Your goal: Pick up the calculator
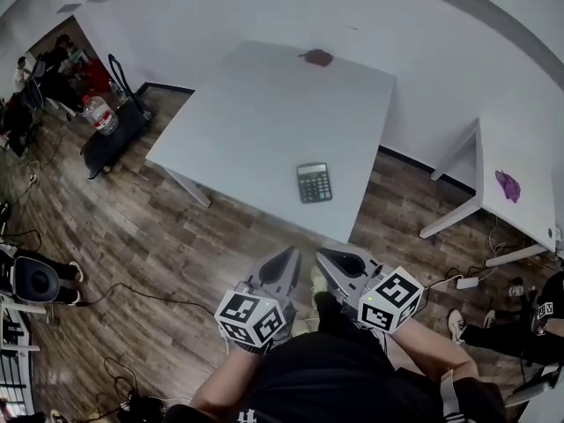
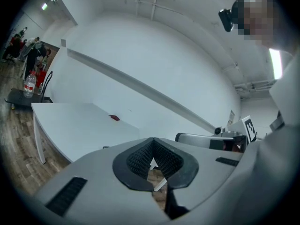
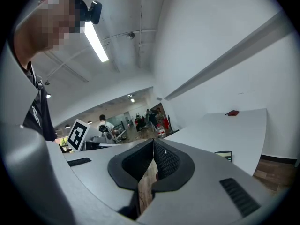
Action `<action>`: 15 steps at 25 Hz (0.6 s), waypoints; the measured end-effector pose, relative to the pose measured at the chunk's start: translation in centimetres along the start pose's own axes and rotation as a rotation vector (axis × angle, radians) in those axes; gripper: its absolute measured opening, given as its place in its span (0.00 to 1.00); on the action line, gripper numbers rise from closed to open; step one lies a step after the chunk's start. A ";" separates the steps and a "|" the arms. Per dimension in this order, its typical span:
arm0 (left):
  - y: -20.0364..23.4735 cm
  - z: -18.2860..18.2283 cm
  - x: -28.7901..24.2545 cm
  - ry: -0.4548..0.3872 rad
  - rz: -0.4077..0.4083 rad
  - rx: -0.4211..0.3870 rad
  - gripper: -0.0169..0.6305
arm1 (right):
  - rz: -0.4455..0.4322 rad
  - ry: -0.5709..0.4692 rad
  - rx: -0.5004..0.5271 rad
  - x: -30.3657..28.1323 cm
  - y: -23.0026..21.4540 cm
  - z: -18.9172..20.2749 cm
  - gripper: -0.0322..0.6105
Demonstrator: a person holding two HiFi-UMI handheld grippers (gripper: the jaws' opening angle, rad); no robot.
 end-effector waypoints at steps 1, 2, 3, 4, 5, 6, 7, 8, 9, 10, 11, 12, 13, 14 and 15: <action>0.6 0.0 -0.8 0.005 -0.006 0.002 0.04 | 0.001 0.008 -0.004 -0.4 -0.9 -0.3 0.07; 1.2 -0.1 -1.7 0.009 -0.011 0.003 0.03 | 0.003 0.014 -0.008 -0.8 -1.9 -0.7 0.07; 1.8 -0.1 -2.6 0.015 -0.015 0.005 0.04 | 0.005 0.019 -0.014 -1.3 -3.0 -1.3 0.07; 2.5 -0.1 -3.7 0.022 -0.019 0.006 0.04 | 0.007 0.022 -0.021 -1.8 -4.1 -1.9 0.07; 3.1 -0.1 -4.8 0.031 -0.021 0.009 0.04 | 0.009 0.025 -0.029 -2.3 -5.3 -2.5 0.07; 3.7 0.0 -5.8 0.041 -0.023 0.012 0.04 | 0.011 0.029 -0.035 -2.8 -6.4 -3.2 0.07; 4.2 0.1 -6.9 0.052 -0.024 0.017 0.04 | 0.012 0.036 -0.040 -3.3 -7.4 -3.8 0.07; 4.8 0.2 -7.9 0.061 -0.026 0.024 0.04 | 0.013 0.043 -0.044 -3.7 -8.3 -4.4 0.07; 5.3 0.3 -8.9 0.069 -0.030 0.032 0.04 | 0.012 0.050 -0.047 -4.2 -9.3 -5.0 0.07; 5.9 0.3 -9.9 0.073 -0.036 0.042 0.04 | 0.008 0.055 -0.051 -4.6 -10.3 -5.5 0.07; 6.5 0.4 -11.0 0.075 -0.041 0.052 0.04 | 0.005 0.061 -0.057 -5.0 -11.3 -5.9 0.07; 7.1 0.5 -12.1 0.075 -0.045 0.064 0.04 | 0.001 0.067 -0.064 -5.3 -12.4 -6.3 0.07; 7.6 0.7 -13.1 0.078 -0.051 0.076 0.04 | -0.001 0.076 -0.071 -5.7 -13.5 -6.6 0.07; 8.2 0.9 -14.0 0.082 -0.059 0.088 0.04 | -0.003 0.085 -0.079 -6.1 -14.6 -6.9 0.07; 8.9 1.2 -14.8 0.088 -0.070 0.098 0.04 | -0.006 0.094 -0.085 -6.5 -15.5 -7.1 0.07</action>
Point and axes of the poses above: the fingertips, and each gripper's own axes: x backward along the fingers, y to its left, z out of its underside, the point moved 3 cm from there along x, backward along the fingers, and after that the axes turned 15 degrees about -x, right-handed, at the moved point
